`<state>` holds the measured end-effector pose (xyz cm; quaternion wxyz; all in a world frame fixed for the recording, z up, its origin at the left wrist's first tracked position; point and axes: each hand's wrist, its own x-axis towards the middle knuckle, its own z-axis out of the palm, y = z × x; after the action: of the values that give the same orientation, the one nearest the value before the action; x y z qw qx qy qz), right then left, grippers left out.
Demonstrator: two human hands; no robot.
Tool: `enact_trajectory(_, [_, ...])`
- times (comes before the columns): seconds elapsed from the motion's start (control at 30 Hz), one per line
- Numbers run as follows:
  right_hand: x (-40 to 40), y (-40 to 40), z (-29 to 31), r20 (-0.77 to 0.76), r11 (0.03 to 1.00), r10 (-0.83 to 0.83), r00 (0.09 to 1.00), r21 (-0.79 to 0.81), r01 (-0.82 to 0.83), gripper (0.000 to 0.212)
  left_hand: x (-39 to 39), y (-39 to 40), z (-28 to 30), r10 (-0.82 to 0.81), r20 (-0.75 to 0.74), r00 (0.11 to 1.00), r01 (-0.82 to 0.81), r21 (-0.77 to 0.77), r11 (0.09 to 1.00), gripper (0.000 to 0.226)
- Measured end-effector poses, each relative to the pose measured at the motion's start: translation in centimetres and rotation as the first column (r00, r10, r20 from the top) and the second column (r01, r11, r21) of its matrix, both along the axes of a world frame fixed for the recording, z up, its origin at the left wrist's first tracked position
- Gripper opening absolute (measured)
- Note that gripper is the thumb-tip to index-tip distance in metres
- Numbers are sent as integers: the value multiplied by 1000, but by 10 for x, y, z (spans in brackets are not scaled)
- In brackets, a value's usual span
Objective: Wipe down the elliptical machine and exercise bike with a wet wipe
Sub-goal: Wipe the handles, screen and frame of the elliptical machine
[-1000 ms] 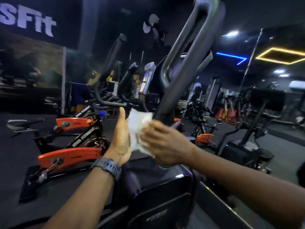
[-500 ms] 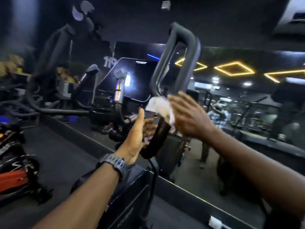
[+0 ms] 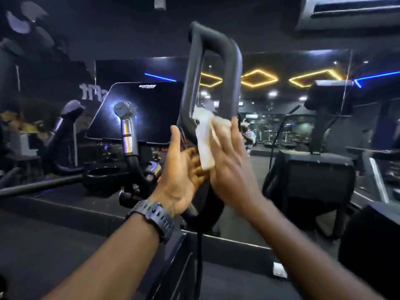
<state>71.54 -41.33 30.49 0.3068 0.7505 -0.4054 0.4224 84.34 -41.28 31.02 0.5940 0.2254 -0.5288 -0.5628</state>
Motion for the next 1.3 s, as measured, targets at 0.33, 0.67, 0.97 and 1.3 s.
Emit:
enact_trajectory(0.33, [58, -24, 81, -281, 832, -504, 817, 94, 546, 59, 15, -41, 42, -94, -223, 970, 93, -14, 996, 94])
enact_trajectory(0.67, [46, -9, 51, -347, 913, -366, 863, 44, 405, 67, 13, -55, 60, 22, -159, 987, -8, 89, 996, 51])
enact_trajectory(0.97, [30, -4, 30, -395, 904, -414, 820, -75, 420, 65, 16, -52, 68, 8, -129, 992, 5, 100, 995, 44])
enact_trajectory(1.3, [57, -22, 57, -294, 883, -436, 851, 43, 467, 62, 18, -61, 61, 144, -126, 981, -139, 49, 989, 35])
